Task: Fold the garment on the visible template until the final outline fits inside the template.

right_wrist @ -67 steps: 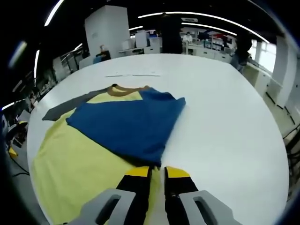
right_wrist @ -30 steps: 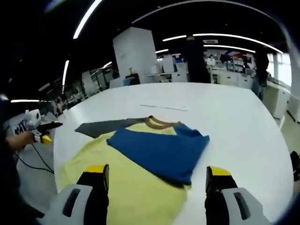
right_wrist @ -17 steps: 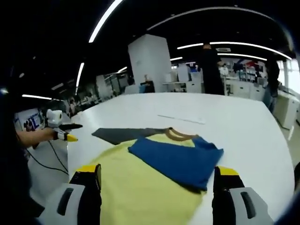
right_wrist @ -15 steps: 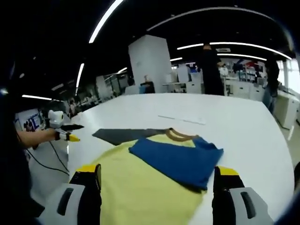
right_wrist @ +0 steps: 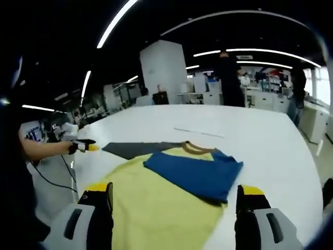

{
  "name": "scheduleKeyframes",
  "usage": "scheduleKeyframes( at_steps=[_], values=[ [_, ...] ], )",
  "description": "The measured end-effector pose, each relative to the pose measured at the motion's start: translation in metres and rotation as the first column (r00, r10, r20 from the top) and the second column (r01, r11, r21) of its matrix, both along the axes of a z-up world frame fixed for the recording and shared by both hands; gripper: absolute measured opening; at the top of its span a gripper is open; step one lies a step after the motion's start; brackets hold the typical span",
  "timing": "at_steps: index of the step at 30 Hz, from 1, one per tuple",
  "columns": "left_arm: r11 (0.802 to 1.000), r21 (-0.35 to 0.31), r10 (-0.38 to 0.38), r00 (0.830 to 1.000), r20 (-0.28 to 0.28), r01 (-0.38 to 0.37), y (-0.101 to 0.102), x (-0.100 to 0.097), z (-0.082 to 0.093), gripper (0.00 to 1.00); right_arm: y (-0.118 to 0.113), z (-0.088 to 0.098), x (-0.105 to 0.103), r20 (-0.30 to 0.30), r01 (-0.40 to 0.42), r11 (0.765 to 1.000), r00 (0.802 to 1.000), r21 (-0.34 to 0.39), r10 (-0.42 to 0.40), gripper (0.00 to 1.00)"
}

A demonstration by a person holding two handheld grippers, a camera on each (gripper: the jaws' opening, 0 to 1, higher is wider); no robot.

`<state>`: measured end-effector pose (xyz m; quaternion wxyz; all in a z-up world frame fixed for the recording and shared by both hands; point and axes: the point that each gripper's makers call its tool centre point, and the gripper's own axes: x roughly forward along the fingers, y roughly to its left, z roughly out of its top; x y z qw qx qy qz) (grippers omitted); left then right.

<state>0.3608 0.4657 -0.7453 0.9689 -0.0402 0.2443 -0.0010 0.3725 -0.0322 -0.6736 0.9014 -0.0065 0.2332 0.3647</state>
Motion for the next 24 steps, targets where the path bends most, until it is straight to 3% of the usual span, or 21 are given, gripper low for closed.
scheduleKeyframes(
  at_steps=[7,8,12,18,21,24],
  values=[
    [0.995,-0.022,0.093,0.996,0.005,-0.092,0.022,0.012,-0.008,0.79,-0.002,-0.001,-0.001,-0.001,0.018,1.0,1.0,-0.005,-0.018,0.95],
    [0.995,-0.01,0.103,0.995,-0.015,-0.103,0.025,0.012,-0.012,0.77,-0.002,-0.001,0.0,0.001,0.02,1.0,1.0,-0.004,-0.02,0.95],
    [0.99,0.002,0.141,0.989,-0.04,-0.141,0.028,0.01,-0.018,0.7,-0.001,-0.001,0.001,0.001,0.022,1.0,1.0,-0.001,-0.022,0.94],
    [0.981,0.045,0.192,0.977,-0.092,-0.189,0.034,0.005,-0.029,0.47,-0.004,0.0,0.004,0.007,0.031,0.999,0.999,-0.011,-0.031,0.91],
    [0.973,0.012,0.233,0.969,-0.087,-0.232,0.036,0.004,-0.031,0.4,-0.006,0.001,0.005,0.011,0.033,0.999,0.999,-0.015,-0.033,0.91],
    [0.972,0.03,0.235,0.967,-0.1,-0.233,0.036,0.002,-0.033,0.33,-0.007,0.001,0.005,0.014,0.037,0.999,0.999,-0.022,-0.036,0.9]
  ],
)
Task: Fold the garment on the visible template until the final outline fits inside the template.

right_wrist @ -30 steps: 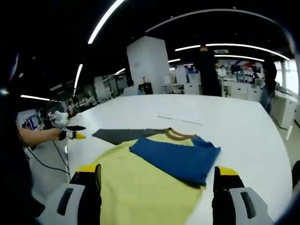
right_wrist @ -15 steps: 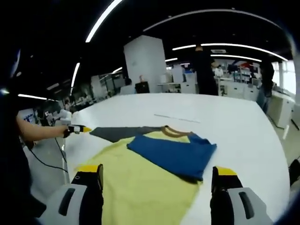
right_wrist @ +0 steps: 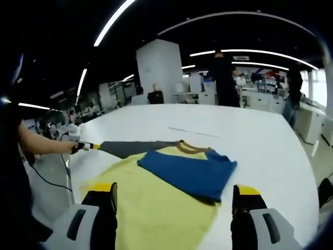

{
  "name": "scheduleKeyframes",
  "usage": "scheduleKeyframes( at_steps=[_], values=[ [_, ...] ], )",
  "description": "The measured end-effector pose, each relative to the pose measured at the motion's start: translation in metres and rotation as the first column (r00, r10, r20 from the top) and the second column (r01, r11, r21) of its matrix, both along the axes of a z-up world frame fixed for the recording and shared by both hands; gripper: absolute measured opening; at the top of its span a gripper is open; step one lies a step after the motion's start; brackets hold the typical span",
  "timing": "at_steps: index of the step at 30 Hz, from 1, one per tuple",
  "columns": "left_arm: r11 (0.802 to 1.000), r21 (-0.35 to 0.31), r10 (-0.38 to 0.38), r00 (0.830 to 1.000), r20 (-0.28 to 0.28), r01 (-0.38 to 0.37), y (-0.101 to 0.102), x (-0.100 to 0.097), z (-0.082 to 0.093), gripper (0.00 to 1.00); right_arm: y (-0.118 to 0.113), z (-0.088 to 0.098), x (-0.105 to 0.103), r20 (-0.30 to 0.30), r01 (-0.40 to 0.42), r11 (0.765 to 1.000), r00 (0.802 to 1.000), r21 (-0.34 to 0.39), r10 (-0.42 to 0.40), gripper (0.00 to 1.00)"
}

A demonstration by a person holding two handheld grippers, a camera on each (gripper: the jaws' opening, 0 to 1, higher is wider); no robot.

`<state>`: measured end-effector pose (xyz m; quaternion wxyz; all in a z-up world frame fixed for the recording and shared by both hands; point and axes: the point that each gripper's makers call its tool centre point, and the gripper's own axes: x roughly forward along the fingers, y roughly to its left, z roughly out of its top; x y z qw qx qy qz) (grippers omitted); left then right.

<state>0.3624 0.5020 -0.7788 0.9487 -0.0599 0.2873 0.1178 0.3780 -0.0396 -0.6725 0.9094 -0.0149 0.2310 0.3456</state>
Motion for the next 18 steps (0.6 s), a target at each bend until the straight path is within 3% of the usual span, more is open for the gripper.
scheduleKeyframes(
  at_steps=[6,18],
  values=[
    [0.999,-0.042,0.024,1.0,-0.002,-0.024,0.001,-0.002,-0.004,0.15,-0.001,-0.001,-0.001,0.001,0.005,1.0,1.0,-0.009,-0.005,0.89],
    [0.999,0.002,0.043,0.998,-0.052,-0.042,0.008,0.003,-0.008,0.08,-0.009,-0.011,-0.002,-0.002,0.011,0.999,1.0,-0.046,-0.011,0.88]
  ],
)
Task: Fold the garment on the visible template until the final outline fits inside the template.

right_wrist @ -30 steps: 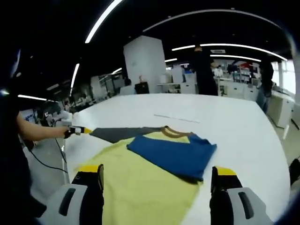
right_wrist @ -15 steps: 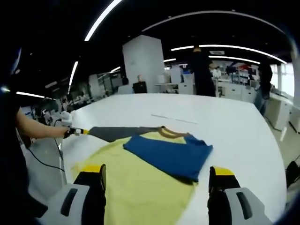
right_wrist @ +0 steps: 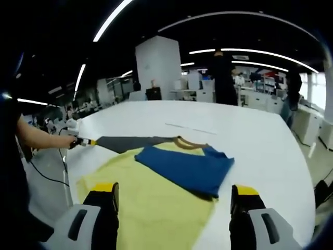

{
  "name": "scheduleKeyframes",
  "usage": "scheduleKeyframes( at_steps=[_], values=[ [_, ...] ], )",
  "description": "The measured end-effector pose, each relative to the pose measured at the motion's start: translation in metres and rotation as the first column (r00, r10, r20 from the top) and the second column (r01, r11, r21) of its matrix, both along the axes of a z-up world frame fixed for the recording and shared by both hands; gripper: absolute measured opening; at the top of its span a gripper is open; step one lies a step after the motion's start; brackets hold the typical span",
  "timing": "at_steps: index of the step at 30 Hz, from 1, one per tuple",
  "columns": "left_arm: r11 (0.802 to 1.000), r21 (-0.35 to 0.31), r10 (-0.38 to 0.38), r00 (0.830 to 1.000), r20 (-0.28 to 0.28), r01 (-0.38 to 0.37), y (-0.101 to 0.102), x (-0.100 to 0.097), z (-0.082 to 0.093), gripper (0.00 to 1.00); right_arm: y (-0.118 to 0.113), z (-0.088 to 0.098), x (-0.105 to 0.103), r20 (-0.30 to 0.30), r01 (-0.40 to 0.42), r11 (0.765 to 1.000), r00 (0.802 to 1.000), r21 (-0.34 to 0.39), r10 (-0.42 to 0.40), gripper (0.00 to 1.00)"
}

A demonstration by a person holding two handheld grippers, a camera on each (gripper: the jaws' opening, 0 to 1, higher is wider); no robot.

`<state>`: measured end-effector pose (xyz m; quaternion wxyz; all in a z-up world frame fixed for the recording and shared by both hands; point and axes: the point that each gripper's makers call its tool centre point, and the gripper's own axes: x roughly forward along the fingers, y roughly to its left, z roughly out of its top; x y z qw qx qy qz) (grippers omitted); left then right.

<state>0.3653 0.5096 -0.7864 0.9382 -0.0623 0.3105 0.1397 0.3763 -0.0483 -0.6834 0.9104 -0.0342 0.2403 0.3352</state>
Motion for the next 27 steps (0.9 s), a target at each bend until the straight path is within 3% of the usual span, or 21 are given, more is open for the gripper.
scheduleKeyframes(
  at_steps=[6,11,27],
  values=[
    [0.998,-0.049,0.033,0.999,-0.002,-0.033,0.003,0.001,0.0,0.01,0.002,-0.001,-0.003,-0.001,-0.001,1.0,1.0,0.003,0.001,0.87],
    [0.999,-0.044,0.021,1.0,-0.014,-0.022,0.002,0.001,0.002,0.0,-0.002,-0.005,-0.003,-0.005,0.001,1.0,1.0,0.002,-0.001,0.88],
    [0.999,-0.032,-0.028,0.997,0.074,0.031,-0.012,0.014,0.037,0.0,0.004,-0.01,-0.007,-0.02,-0.035,0.999,0.999,0.027,0.036,0.94]
  ],
)
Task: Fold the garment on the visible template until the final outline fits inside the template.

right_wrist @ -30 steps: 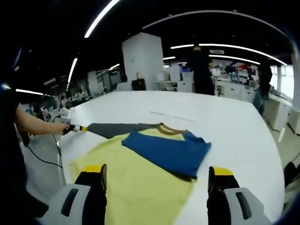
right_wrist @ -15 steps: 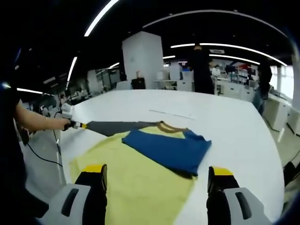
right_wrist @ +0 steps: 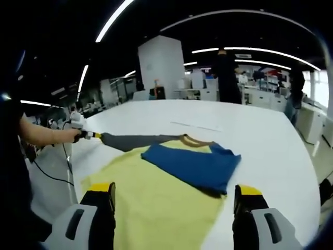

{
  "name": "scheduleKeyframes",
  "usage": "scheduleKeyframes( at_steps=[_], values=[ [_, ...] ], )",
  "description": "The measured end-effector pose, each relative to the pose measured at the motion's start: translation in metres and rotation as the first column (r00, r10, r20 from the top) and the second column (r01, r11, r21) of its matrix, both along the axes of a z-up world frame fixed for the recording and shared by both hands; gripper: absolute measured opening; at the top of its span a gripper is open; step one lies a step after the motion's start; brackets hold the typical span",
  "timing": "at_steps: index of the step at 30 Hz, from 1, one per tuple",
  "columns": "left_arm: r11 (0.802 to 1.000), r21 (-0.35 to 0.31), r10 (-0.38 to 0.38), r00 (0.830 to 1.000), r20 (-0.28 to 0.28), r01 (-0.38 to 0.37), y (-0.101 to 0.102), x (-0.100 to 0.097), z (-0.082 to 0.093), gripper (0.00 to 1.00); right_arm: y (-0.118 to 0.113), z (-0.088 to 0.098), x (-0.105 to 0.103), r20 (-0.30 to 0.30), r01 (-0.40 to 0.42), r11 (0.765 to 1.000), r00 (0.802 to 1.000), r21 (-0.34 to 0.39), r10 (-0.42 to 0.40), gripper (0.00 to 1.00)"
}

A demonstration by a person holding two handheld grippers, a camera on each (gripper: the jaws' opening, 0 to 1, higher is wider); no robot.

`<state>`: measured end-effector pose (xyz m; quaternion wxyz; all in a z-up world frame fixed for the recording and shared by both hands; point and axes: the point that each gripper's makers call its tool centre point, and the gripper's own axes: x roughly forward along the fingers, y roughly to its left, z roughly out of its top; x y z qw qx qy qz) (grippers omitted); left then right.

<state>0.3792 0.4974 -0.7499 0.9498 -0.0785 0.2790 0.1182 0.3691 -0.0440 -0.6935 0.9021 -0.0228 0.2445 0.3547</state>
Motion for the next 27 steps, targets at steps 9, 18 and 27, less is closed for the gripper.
scheduleKeyframes(
  at_steps=[9,18,27],
  values=[
    [0.998,-0.009,-0.069,0.996,0.052,0.07,-0.021,0.014,0.023,0.0,0.005,-0.004,-0.006,-0.012,-0.019,1.0,1.0,-0.004,0.019,0.98],
    [0.988,-0.023,-0.146,0.98,0.134,0.15,-0.05,0.035,0.053,0.0,0.009,-0.004,-0.011,-0.011,-0.029,1.0,1.0,-0.004,0.029,0.99],
    [0.974,-0.037,-0.212,0.959,0.187,0.222,-0.08,0.05,0.072,0.0,0.013,-0.003,-0.016,-0.015,-0.041,0.999,0.999,-0.001,0.041,0.99]
  ],
)
